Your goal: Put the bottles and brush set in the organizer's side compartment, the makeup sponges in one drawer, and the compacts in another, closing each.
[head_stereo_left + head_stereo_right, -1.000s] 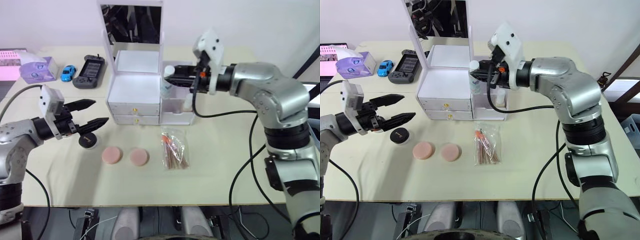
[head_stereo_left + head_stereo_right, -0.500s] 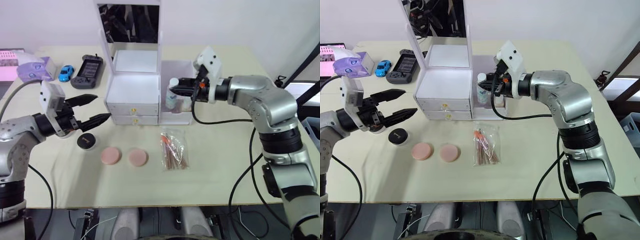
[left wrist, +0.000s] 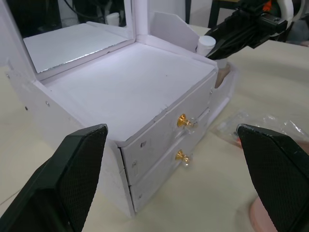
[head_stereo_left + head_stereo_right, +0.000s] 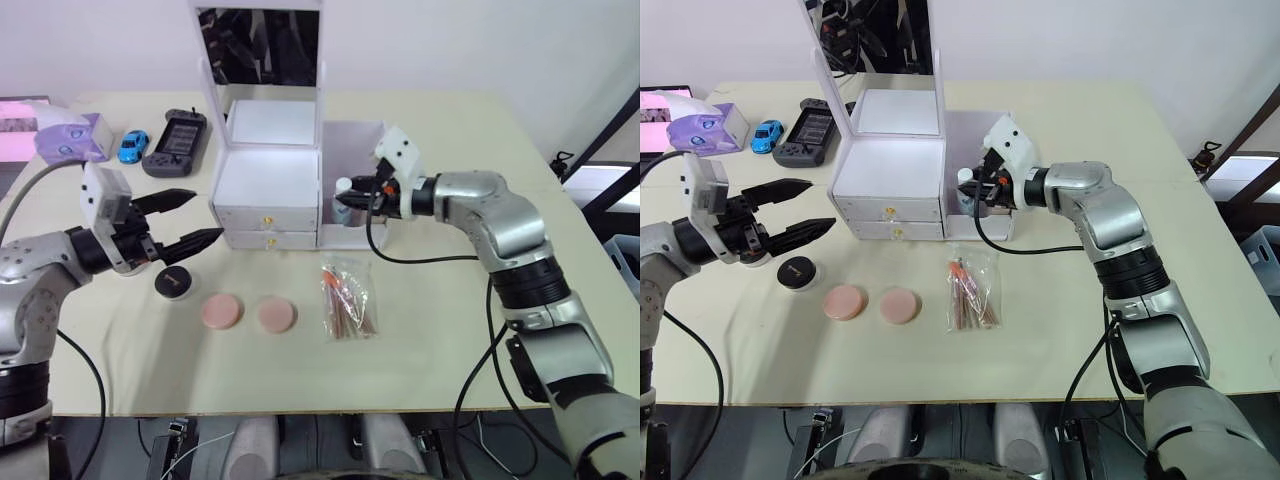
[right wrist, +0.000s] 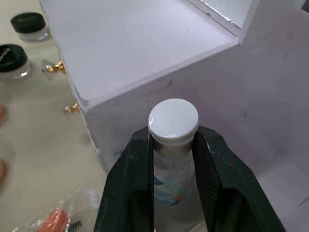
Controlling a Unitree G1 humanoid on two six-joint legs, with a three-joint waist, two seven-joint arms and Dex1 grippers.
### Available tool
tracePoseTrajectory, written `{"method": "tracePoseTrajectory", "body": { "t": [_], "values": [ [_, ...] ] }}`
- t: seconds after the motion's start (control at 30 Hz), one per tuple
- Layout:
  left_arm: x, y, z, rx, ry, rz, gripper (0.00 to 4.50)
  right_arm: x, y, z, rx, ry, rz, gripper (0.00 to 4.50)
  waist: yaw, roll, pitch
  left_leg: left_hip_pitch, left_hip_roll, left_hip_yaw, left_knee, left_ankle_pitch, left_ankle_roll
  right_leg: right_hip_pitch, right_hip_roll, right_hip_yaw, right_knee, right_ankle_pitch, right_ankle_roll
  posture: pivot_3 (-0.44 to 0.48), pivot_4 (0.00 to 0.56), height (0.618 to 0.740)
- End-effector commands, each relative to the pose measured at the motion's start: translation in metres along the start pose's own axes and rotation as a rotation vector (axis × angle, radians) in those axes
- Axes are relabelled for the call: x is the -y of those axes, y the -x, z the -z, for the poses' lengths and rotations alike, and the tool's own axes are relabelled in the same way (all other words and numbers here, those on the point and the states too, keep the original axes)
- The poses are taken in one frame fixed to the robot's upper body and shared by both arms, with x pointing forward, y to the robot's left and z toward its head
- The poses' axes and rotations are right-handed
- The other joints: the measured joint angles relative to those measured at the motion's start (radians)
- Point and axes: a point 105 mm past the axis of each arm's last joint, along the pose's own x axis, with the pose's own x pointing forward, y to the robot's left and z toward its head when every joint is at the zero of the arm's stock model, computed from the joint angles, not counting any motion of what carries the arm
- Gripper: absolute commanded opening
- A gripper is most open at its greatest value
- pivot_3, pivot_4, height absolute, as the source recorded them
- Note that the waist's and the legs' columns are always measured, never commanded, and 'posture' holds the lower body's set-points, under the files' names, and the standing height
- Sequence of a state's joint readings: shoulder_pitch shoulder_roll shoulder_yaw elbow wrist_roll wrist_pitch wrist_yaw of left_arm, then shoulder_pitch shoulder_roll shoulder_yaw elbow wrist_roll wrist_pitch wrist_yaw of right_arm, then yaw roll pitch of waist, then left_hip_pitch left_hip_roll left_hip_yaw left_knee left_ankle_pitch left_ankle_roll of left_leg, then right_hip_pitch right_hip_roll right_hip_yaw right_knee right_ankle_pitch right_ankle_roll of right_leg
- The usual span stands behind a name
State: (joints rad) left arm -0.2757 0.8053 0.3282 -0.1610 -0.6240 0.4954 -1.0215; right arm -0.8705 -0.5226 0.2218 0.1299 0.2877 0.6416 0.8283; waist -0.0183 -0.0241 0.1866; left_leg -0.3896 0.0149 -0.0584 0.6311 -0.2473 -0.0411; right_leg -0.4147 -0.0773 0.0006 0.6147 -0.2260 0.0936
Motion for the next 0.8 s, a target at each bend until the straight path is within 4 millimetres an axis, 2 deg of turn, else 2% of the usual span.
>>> {"method": "tracePoseTrajectory", "body": {
  "t": [0.03,0.1,0.13,0.2,0.33,0.47,0.57,0.63,0.7,0.8],
  "values": [
    [0.004,-0.002,-0.008,0.018,-0.039,0.02,4.5,0.003,0.003,-0.016,0.052,0.035,0.008,2.97,0.0,0.0,0.0,0.0,0.0,0.0,0.0,0.0,0.0,0.0,0.0,0.0,0.0,0.0,0.0,0.0,0.15,0.74],
    [0.004,-0.003,-0.008,0.017,-0.04,0.025,4.5,0.002,0.004,-0.017,0.057,0.031,0.008,4.09,0.001,0.0,0.0,0.0,0.0,0.0,0.0,0.0,0.0,0.0,0.0,0.0,0.0,0.0,0.0,0.0,0.15,0.74],
    [0.003,-0.004,-0.008,0.017,-0.04,0.027,4.5,0.002,0.006,-0.019,0.062,0.029,0.007,4.47,0.001,0.0,0.0,0.0,0.0,0.0,0.0,0.0,0.0,0.0,0.0,0.0,0.0,0.0,0.0,0.0,0.15,0.74],
    [0.003,-0.005,-0.008,0.018,-0.041,0.03,4.5,0.001,0.008,-0.022,0.074,0.024,0.004,4.47,0.001,0.0,0.0,0.0,0.0,0.0,0.0,0.0,0.0,0.0,0.0,0.0,0.0,0.0,0.0,0.0,0.15,0.74],
    [0.001,-0.007,-0.008,0.022,-0.04,0.037,4.5,-0.002,0.024,-0.041,0.14,-0.001,-0.015,4.47,0.001,0.0,0.0,0.0,0.0,0.0,0.0,0.0,0.0,0.0,0.0,0.0,0.0,0.0,0.0,0.0,0.15,0.74],
    [-0.008,-0.005,-0.015,0.052,-0.039,0.022,4.5,0.009,0.056,-0.053,0.207,-0.024,0.019,4.47,0.004,0.0,0.0,0.0,0.0,0.0,0.0,0.0,0.0,0.0,0.0,0.0,0.0,0.0,0.001,0.0,0.15,0.74],
    [-0.03,0.012,-0.017,0.075,-0.015,-0.041,4.5,0.031,0.094,-0.038,0.194,-0.006,0.112,4.47,0.008,0.0,0.0,0.0,0.0,-0.001,0.0,0.0,0.0,0.001,0.0,0.0,-0.001,0.0,0.0,0.0,0.15,0.74],
    [-0.051,0.03,-0.009,0.05,-0.008,-0.118,4.5,0.041,0.114,-0.024,0.155,0.038,0.196,4.47,0.006,0.0,0.0,0.0,-0.001,0.0,0.001,0.0,0.0,0.002,0.0,0.0,-0.002,-0.001,0.0,0.0,0.15,0.74],
    [-0.067,0.047,0.0,0.019,-0.007,-0.186,4.5,0.042,0.13,-0.003,0.068,0.078,0.229,4.47,0.003,0.0,0.0,0.0,-0.001,0.0,0.0,0.0,0.0,0.001,0.0,-0.001,-0.002,-0.001,0.0,0.0,0.15,0.74],
    [-0.091,0.078,0.018,-0.054,-0.021,-0.303,4.5,0.043,0.161,0.019,0.074,0.093,0.299,4.47,-0.002,0.0,0.0,0.001,0.0,0.001,-0.001,0.0,0.0,0.001,0.0,0.0,-0.001,-0.001,0.0,0.0,0.15,0.74]
  ]
}}
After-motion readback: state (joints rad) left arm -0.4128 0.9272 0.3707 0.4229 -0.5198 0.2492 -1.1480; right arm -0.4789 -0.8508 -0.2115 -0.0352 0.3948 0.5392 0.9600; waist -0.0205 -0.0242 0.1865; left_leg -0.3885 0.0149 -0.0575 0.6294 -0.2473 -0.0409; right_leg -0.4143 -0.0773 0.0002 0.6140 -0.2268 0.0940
